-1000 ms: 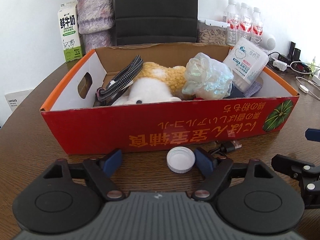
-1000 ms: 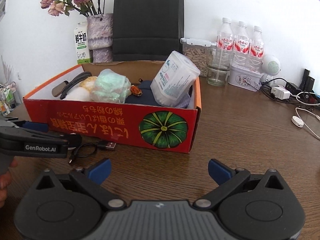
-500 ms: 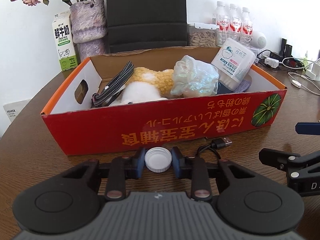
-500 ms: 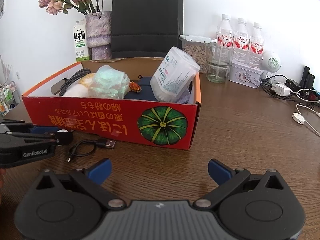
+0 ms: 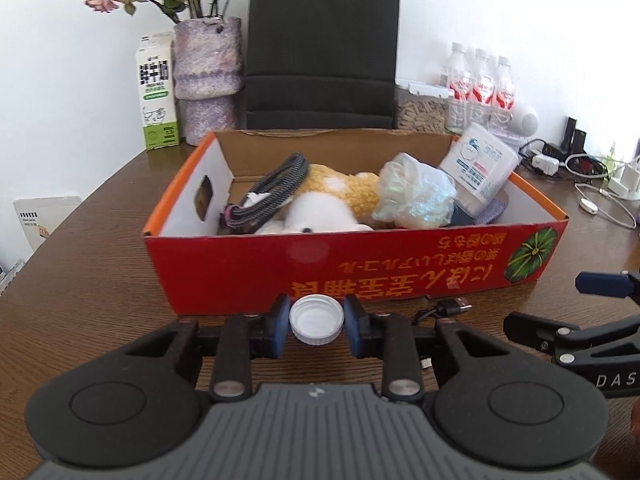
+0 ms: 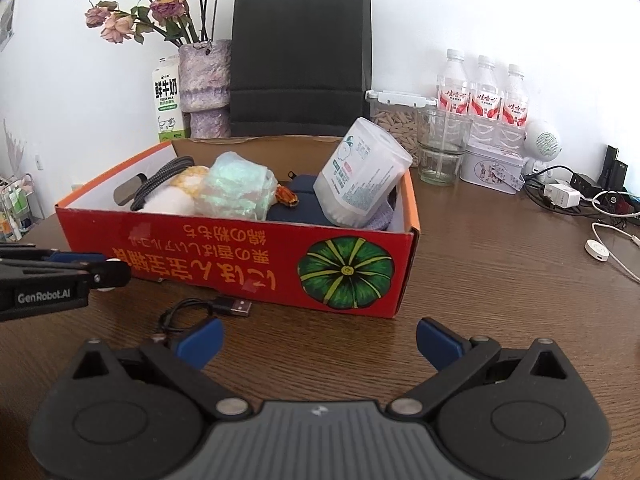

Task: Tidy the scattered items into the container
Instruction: 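Grasp the small white cap with the left tool while the right tool grasps the black USB cable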

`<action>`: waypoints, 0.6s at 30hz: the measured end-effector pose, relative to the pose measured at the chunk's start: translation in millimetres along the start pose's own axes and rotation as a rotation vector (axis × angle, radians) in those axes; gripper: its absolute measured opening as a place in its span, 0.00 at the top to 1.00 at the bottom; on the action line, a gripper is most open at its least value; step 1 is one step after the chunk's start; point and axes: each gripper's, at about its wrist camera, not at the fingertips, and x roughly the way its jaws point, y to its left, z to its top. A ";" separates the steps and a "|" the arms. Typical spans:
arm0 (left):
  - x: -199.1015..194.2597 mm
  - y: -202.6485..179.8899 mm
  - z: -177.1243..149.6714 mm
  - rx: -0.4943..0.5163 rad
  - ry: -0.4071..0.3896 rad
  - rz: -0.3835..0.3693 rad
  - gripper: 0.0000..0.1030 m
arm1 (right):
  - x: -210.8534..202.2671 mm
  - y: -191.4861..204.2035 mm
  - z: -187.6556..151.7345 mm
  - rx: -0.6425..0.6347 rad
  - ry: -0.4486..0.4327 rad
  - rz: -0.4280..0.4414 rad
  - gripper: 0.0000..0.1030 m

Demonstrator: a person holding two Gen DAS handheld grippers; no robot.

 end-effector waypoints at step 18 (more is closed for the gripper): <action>-14.0 85.4 -1.7 -0.124 -0.046 0.021 0.72 | 33.6 73.7 15.8 0.008 0.066 0.001 0.13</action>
